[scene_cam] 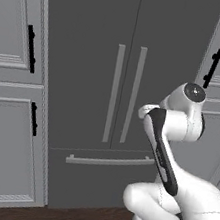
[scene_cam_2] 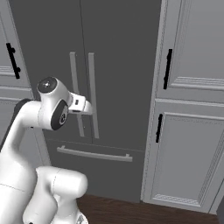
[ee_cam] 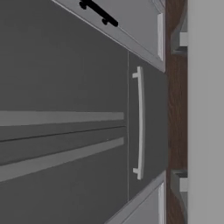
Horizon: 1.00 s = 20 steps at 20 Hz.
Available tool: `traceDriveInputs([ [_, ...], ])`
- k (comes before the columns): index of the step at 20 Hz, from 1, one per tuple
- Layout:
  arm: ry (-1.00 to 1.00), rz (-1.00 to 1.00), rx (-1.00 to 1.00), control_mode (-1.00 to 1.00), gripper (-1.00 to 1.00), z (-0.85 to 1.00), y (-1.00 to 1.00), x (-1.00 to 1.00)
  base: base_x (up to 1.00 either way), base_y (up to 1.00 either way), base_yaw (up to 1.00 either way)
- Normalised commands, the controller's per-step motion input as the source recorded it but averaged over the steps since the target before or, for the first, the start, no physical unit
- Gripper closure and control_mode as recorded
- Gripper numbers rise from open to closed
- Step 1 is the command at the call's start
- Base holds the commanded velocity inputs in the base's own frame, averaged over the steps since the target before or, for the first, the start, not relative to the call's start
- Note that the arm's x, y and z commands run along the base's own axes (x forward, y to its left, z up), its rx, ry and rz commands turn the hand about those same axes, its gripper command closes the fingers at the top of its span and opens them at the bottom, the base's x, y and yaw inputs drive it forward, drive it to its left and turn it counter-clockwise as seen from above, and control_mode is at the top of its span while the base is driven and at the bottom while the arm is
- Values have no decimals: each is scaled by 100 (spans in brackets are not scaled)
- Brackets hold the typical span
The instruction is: Grab a lemon wedge from the fridge and one ice cube from the ice bowl, and put them in the glass of lemonade.
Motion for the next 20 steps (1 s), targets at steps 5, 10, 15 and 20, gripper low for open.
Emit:
traceDriveInputs([
  [5, 6, 0, 0, -100, -100, 0, 1, 97, 0, 0, 0],
  [10, -3, 0, 0, -100, -100, 15, 15, 36, 0, 0, 0],
  [15, -4, 0, -1, -100, -100, 32, 13, 50, 0, 0, 0],
  [20, 0, 0, 0, -100, -100, -11, -3, 86, 0, 0, 0],
])
